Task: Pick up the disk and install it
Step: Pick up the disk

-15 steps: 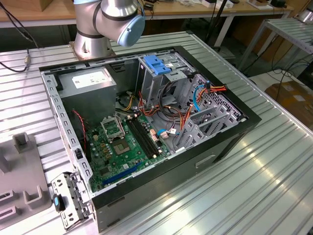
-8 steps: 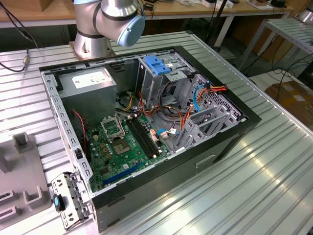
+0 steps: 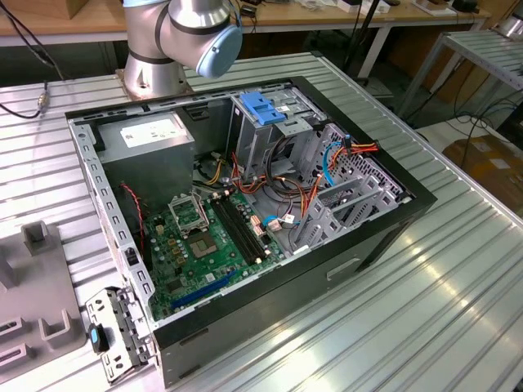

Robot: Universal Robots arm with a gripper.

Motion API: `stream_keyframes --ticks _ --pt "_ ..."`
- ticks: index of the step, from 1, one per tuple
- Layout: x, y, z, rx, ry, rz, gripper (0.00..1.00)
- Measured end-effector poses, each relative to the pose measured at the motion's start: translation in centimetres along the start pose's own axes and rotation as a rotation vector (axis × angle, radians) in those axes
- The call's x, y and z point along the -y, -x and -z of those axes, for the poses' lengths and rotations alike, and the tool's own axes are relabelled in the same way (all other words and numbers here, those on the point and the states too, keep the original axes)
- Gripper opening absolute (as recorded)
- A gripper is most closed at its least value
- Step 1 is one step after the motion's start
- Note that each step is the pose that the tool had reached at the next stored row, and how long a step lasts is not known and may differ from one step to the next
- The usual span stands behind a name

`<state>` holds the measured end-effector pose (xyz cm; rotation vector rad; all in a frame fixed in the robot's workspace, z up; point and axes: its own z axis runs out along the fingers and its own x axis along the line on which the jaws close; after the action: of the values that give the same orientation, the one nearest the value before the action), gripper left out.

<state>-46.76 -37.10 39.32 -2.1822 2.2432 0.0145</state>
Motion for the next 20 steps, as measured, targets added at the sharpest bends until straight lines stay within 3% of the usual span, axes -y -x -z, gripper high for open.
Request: stream_keyframes --ticks 20 --pt "0.00 0.02 1.26 0.0000 0.0000 0.000 0.37"
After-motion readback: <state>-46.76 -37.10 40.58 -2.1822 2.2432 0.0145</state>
